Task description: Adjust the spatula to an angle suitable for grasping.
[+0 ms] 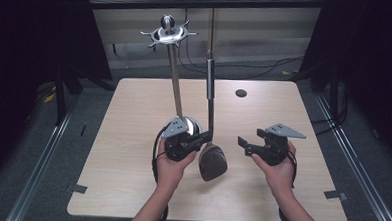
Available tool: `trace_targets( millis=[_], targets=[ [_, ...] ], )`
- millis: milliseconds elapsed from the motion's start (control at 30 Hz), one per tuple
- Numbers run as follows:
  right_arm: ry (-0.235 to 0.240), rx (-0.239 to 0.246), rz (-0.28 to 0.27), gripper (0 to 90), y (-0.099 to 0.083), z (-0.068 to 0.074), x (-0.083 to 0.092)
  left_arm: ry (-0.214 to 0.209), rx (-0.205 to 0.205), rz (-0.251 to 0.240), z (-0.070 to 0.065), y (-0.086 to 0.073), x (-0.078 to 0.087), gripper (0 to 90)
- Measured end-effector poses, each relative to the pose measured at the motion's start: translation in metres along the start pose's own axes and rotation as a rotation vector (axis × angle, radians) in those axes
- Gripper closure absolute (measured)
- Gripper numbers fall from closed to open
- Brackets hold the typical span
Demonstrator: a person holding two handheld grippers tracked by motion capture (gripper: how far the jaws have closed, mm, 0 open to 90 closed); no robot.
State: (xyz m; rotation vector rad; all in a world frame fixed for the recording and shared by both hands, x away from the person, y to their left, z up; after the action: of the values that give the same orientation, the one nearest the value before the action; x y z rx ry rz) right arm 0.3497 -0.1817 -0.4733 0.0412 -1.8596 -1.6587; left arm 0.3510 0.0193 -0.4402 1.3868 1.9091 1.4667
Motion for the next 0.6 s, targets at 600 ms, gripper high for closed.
trace_targets(
  millis=[600],
  targets=[
    [0.022, 0.048, 0.078, 1.9, -0.029, 0.002, -0.003, -0.002, -0.051, -0.032, -0.003, 0.009, 0.021, 88.3]
  ],
)
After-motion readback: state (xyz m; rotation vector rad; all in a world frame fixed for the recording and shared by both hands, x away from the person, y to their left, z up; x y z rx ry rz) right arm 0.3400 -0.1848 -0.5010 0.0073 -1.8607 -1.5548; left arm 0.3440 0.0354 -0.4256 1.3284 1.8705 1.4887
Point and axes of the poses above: each handheld gripper's, and its own axes: x roughly backward along the jaws, y roughly out of its top, z roughly to its left, the point moved 7 cm from there along -x, roughly forward along the jaws, and after that the axes turned 10 degrees about x, right-handed, at the moved point
